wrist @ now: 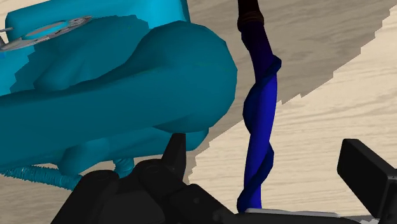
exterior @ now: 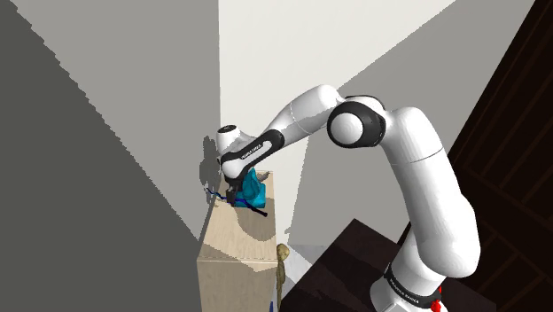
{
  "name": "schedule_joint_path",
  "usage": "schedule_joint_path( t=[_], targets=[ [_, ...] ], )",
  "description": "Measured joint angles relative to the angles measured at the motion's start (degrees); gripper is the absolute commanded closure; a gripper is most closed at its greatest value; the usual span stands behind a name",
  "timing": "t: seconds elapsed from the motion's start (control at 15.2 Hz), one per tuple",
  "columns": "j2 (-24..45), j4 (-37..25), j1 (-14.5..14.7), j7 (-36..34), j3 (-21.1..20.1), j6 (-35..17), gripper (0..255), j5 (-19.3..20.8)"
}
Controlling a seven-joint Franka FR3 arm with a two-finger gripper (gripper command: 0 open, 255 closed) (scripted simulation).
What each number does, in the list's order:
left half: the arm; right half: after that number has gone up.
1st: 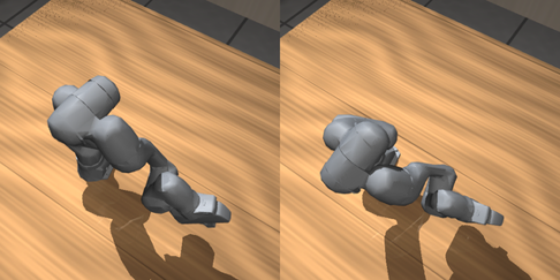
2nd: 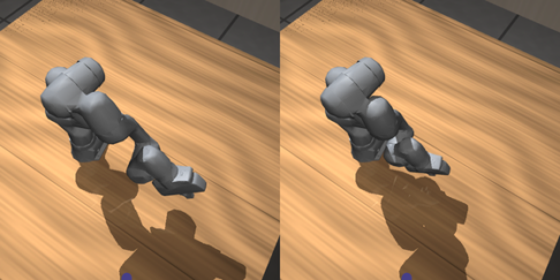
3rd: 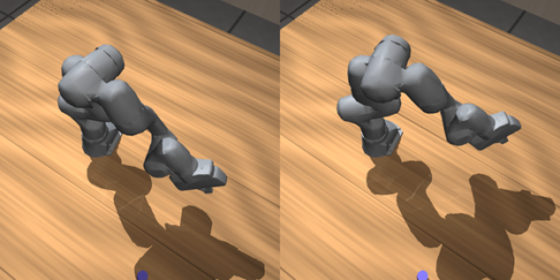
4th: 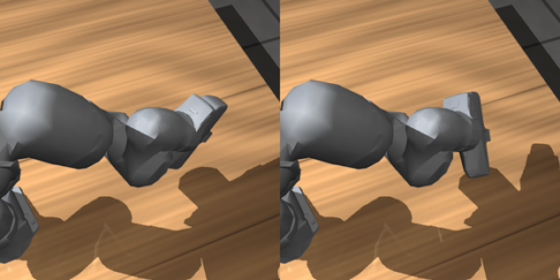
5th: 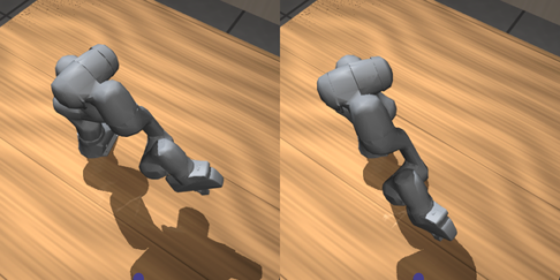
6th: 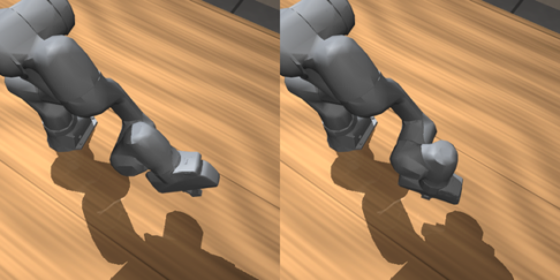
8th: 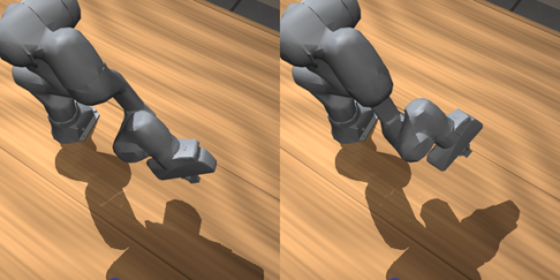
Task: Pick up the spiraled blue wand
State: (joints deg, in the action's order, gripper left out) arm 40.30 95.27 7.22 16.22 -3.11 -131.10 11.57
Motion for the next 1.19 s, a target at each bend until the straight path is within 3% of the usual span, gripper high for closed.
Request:
schedule_joint_path(
  t=[0.66,1.19],
  targets=[
    [0.15,0.01,0.01,-0.03,0.02,-0.19,255,0.03],
    [-3.49,0.40,-0.20,0.59,-0.32,3.02,255,-0.46]
  ],
)
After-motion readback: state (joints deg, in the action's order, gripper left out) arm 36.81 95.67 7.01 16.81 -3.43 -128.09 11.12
